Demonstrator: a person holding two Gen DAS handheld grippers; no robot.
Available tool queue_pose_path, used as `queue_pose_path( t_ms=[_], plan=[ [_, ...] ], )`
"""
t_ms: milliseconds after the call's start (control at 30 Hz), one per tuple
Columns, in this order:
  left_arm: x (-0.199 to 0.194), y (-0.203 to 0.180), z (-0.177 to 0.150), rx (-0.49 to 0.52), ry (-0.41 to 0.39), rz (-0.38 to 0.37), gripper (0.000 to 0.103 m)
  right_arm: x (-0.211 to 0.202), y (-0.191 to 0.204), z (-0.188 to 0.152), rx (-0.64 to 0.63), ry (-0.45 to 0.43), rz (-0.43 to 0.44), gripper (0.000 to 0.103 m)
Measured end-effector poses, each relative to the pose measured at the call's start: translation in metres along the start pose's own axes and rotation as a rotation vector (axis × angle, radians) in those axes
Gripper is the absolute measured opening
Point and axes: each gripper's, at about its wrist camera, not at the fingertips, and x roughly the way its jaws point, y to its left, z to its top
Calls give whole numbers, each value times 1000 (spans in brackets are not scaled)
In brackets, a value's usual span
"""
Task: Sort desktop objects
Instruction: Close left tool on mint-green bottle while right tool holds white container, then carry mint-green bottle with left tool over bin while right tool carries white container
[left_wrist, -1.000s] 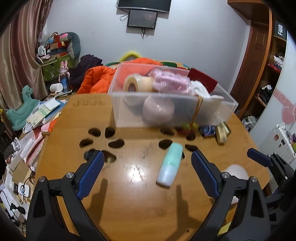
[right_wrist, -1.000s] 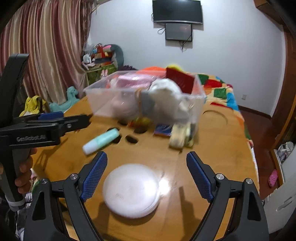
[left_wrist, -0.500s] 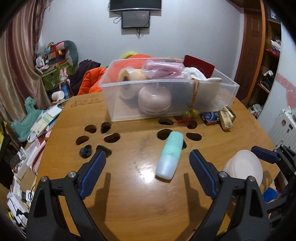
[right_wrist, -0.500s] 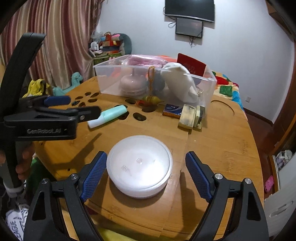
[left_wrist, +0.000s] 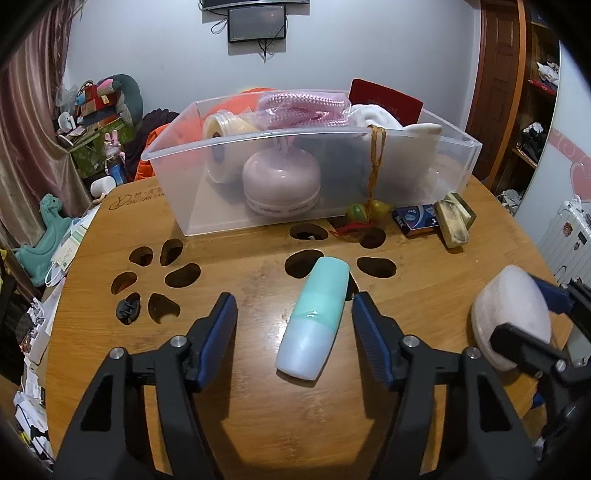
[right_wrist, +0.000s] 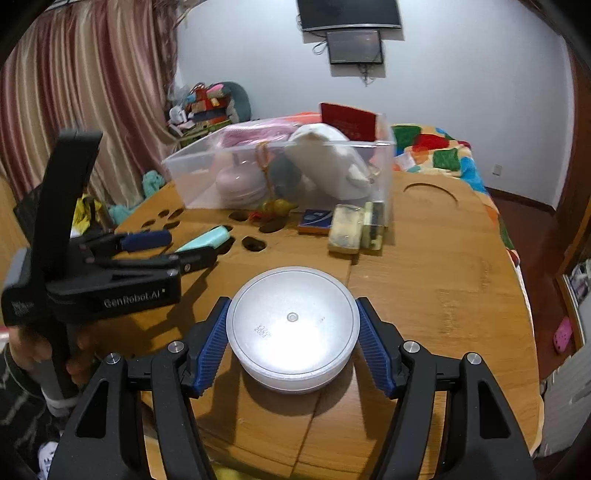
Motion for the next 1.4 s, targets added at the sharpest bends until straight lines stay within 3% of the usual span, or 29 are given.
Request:
queue_pose_path(
  t_ms=[133, 433, 733, 1300, 1400],
  plan=[
    [0, 0, 0, -5, -15, 11, 45, -6, -5, 4, 30, -19, 28, 62],
    [-3, 0, -5, -9, -41, 4, 25, -3, -7, 7, 46, -3, 33, 62],
    [-11, 8, -7, -43, -38, -62, 24, -2, -10, 11, 70, -8, 51, 62],
    [-37, 26, 12, -52, -114, -17, 24, -8, -9, 37, 18, -41, 26, 62],
    [-42, 28, 19, -60, -121, -46, 24, -8, -12, 43, 17, -53, 29, 62]
  ],
)
